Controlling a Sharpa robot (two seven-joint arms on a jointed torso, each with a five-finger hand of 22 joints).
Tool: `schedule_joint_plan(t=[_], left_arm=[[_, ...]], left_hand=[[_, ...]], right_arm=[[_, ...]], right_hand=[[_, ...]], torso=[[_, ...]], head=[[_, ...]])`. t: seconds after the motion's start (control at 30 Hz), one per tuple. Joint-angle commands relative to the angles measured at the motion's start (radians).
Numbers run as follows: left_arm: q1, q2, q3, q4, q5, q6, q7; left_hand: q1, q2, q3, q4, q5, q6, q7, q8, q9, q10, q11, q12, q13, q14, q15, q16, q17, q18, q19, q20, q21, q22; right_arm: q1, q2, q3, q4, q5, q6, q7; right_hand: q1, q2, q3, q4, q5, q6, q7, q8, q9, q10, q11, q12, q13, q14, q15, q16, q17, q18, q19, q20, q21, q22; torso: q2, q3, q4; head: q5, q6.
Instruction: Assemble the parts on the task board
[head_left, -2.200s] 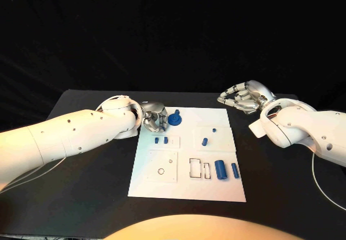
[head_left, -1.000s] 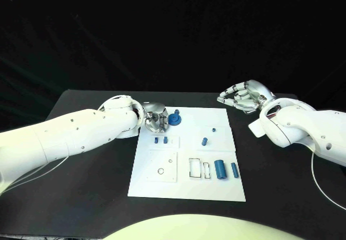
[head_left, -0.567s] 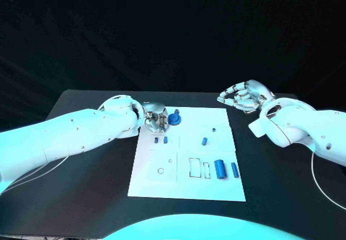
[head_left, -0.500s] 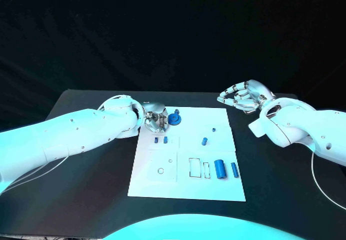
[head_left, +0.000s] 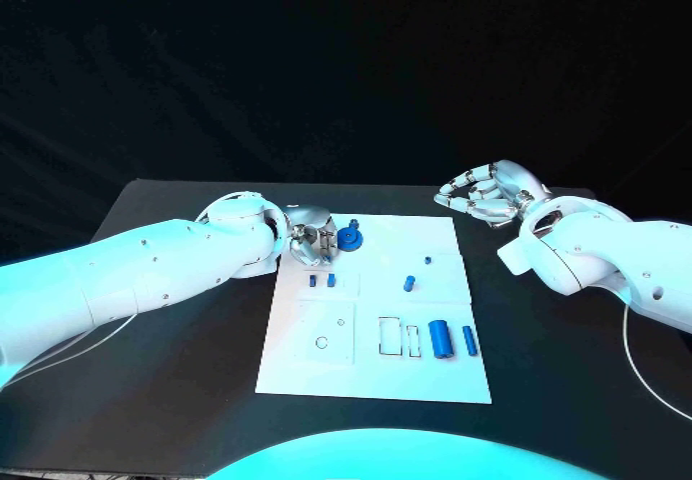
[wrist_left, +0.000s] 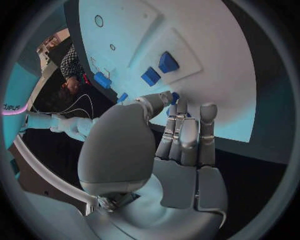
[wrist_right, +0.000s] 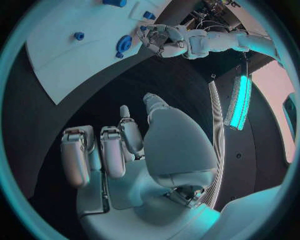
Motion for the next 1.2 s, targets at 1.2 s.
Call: schedule_joint_plan(t=[1.2], left_arm=[[-0.012, -0.034, -0.001, 0.027, 0.043, -0.072, 0.011]], left_hand=[[-0.029, -0.002, -0.171, 0.04, 0.002, -0.077, -0.023, -0.081, 0.018, -0.251, 0.066, -0.04, -0.005, -0.094, 0.059, -0.026, -0.168, -0.001, -0.041, 0.053, -0.059, -0.062]], right_arm=[[-0.005, -0.009, 0.0, -0.016, -0.052, 0.048, -0.004]], right_hand=[[0.021, -0.013, 0.008, -0.001, -0.03, -0.017, -0.001, 0.011, -0.003, -0.241, -0.002, -0.317, -0.311, 0.067, -0.009, -0.031, 0.115, 0.007, 0.069, -0.01, -0.052, 0.216]], torso=[[0.0, 0.0, -0.0005]], head=[[-0.003, 0.004]])
